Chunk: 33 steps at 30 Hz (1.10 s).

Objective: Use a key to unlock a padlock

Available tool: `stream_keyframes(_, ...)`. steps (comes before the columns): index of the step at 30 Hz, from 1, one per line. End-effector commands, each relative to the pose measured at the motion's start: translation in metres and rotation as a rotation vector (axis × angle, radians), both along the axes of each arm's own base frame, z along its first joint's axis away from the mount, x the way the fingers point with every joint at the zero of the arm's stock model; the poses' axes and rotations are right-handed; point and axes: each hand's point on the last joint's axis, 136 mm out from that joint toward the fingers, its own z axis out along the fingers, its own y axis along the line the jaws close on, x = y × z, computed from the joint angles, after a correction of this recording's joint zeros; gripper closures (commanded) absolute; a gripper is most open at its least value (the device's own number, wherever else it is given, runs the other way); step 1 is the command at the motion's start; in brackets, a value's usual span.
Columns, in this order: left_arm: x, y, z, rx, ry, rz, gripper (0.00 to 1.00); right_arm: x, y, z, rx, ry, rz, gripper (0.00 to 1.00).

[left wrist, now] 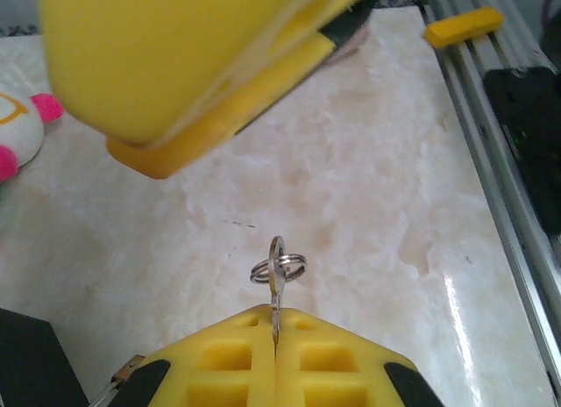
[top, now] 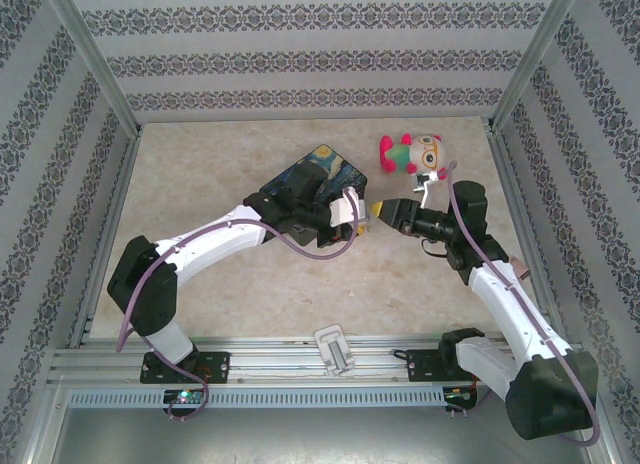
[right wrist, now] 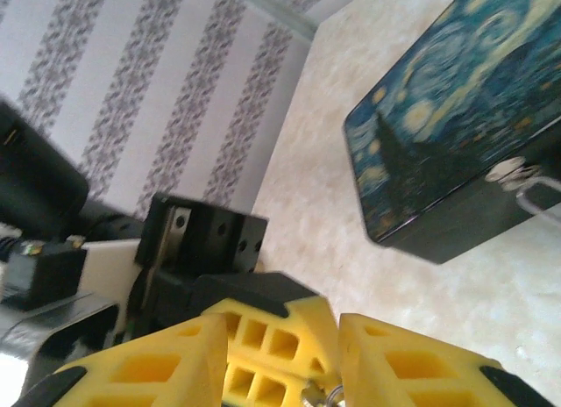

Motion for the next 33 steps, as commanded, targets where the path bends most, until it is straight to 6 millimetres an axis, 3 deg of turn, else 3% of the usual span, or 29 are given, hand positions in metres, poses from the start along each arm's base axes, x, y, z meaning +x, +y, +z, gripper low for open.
stream_keyframes(1,-0.030,0.012,0.010,0.043,-0.010,-0.134,1.00,-0.034,0.010,0.016,0.030,-0.036,0.193,0.62)
stream_keyframes(10,-0.050,0.016,0.020,0.055,0.072,-0.249,1.00,-0.057,0.013,0.022,-0.007,-0.127,0.265,0.70)
stream_keyframes(17,-0.053,0.016,0.022,0.056,0.122,-0.278,1.00,-0.062,0.017,0.000,-0.144,-0.130,0.260,0.71)
stream_keyframes(33,-0.056,0.020,0.023,0.063,0.156,-0.279,1.00,-0.073,0.034,-0.007,-0.211,-0.167,0.325,0.72)
